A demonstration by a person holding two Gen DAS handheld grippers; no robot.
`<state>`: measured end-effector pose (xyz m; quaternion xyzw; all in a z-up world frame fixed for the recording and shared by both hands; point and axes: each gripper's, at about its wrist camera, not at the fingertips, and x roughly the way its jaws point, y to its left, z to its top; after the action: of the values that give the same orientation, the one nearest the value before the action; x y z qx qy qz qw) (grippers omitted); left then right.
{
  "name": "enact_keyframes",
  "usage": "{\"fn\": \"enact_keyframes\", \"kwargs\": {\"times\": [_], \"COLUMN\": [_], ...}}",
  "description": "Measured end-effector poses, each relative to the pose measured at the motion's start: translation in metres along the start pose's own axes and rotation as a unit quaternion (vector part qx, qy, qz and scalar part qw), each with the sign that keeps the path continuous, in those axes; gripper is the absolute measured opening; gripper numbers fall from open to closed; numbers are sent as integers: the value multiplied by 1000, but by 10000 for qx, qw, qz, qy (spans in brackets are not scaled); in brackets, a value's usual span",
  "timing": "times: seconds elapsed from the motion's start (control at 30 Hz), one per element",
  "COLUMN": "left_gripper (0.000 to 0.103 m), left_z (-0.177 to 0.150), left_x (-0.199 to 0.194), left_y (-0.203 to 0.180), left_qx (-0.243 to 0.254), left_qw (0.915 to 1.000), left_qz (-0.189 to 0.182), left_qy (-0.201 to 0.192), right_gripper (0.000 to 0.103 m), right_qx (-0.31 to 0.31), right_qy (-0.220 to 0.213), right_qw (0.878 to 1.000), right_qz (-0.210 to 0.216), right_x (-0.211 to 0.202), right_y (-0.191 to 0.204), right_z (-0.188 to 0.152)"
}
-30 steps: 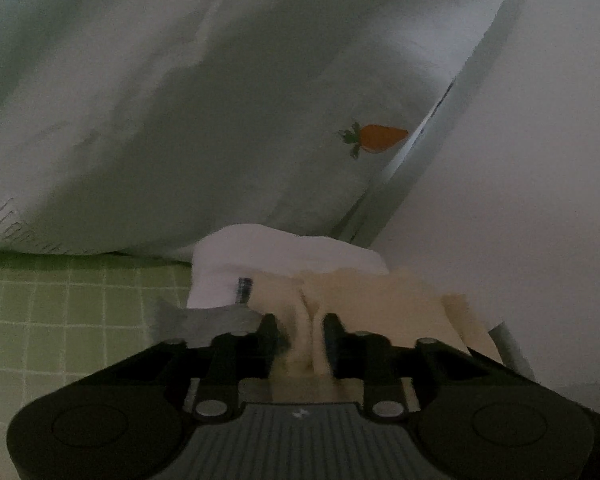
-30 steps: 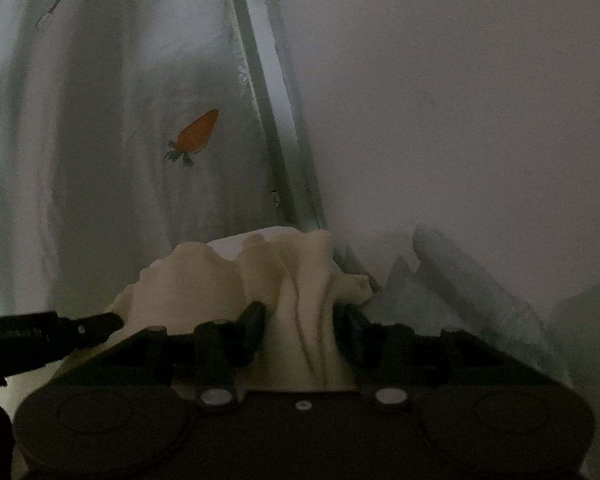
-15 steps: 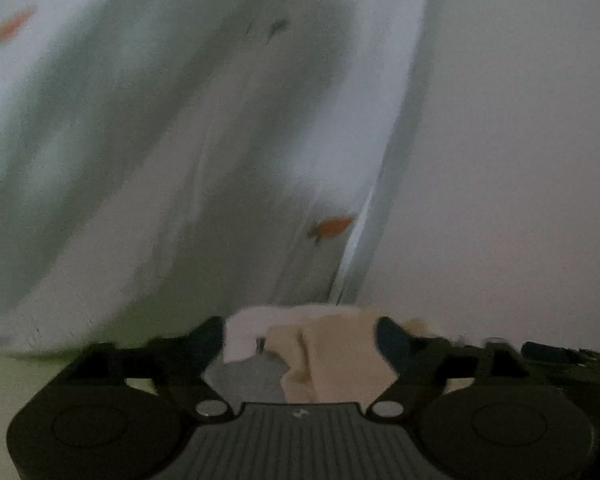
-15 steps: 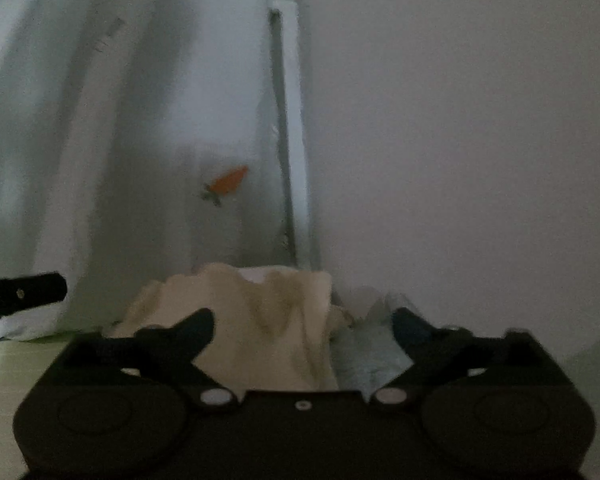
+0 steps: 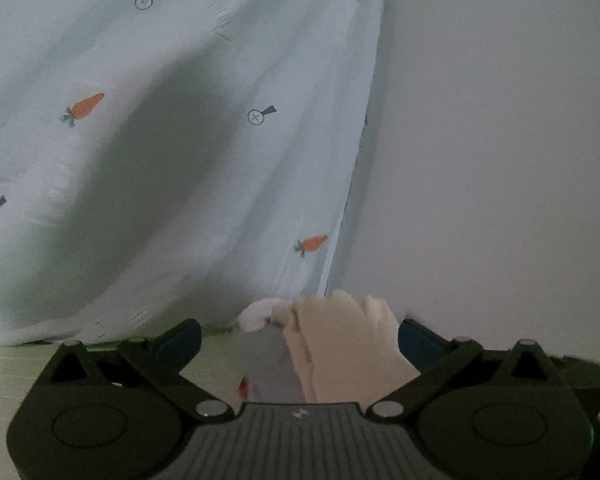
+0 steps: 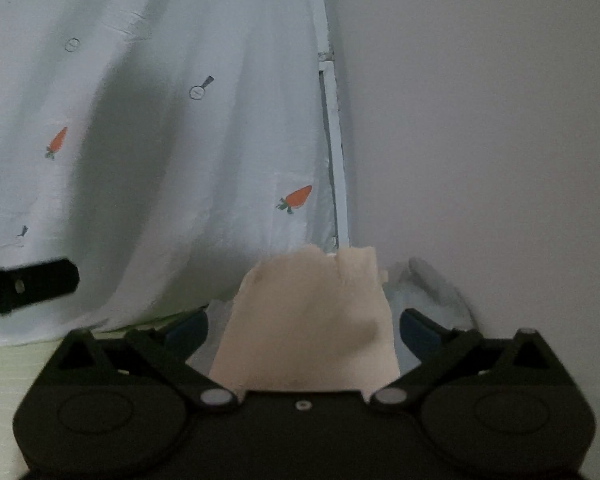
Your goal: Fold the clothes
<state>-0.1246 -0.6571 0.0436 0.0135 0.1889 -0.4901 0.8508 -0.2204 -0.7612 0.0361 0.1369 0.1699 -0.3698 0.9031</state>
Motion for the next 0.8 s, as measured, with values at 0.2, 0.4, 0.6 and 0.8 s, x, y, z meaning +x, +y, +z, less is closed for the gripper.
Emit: {"fn": "enact_keyframes", "kwargs": {"times": [0.2,0.4,0.6,0.8], "left_gripper": [103,103,103,103], "left_z": [-18,-33,-54,-71], "left_x": [-57,-103,-142,-176], "left_y": [24,40,50,62], "left_qx": [150,291,493,574], "left_qw": [9998,9993,9976,9960], "left_qz": [87,-132,-294,-388], "left_qy": [105,212,388,568], "right_gripper": [103,103,103,103], "right_qx": [-107,-107,44,53], "right_qy": [-43,13,86,179], "right_qw": [9995,9986,9973,9959], "right_qz": [-304,-509,-721,-883], "right_x": [-63,-114,-156,-191], "right_y": [25,37,49,66], "right_z": [-26,-61,-90,-117]}}
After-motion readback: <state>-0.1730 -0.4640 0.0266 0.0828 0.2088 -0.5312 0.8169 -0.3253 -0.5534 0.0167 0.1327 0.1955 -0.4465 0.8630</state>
